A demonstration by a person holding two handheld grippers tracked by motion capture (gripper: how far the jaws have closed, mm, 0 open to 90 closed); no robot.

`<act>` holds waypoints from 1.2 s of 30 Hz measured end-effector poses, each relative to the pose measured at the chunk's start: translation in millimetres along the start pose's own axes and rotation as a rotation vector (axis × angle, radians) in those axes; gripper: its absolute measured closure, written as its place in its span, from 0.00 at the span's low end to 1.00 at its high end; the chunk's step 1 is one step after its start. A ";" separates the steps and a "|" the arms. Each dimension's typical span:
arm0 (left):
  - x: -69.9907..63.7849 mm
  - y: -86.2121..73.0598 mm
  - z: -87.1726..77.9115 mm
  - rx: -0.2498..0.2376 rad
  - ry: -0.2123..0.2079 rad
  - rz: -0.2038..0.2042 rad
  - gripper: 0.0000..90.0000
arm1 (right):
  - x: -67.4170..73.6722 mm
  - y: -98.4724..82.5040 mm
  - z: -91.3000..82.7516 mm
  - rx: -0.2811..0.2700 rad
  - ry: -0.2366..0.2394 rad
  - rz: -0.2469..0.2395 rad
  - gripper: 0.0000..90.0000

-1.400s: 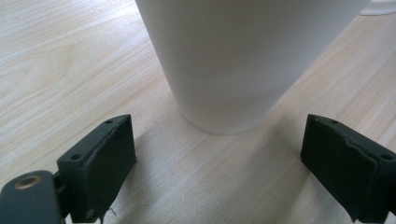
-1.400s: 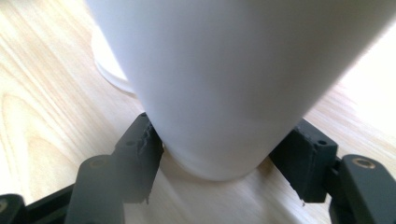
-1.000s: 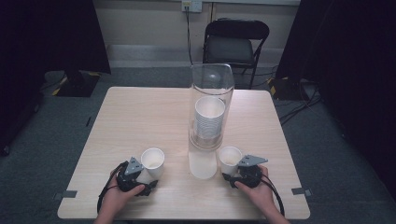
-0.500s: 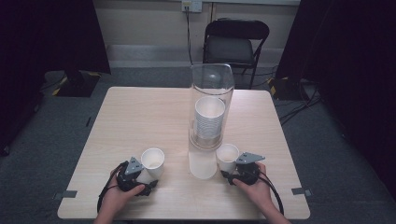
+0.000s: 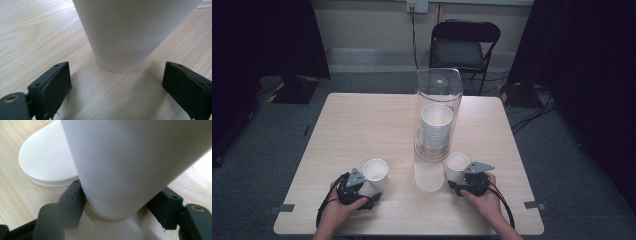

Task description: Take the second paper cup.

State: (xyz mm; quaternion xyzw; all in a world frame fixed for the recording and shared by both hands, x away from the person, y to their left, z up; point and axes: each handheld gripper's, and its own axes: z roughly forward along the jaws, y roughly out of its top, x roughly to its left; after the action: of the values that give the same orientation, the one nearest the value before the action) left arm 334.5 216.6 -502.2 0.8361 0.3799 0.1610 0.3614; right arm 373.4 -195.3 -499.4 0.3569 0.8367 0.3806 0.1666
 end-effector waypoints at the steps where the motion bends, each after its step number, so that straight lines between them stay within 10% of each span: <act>1: -0.1 0.1 -0.1 0.002 -0.001 -0.002 0.09 | 0.0 0.0 0.0 0.000 0.000 0.000 0.37; 14: 0.4 0.3 -0.3 0.004 0.001 0.007 0.09 | 0.0 -10.2 -21.5 0.063 0.020 -0.024 0.17; 36: 0.1 0.2 0.0 0.000 0.001 0.002 0.08 | -28.1 -38.8 -66.2 0.043 0.068 0.023 0.16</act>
State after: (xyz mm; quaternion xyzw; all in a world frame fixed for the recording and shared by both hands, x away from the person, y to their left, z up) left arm 334.7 216.6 -501.9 0.8364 0.3793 0.1615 0.3612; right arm 338.1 -267.6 -485.2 0.3569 0.8456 0.3765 0.1257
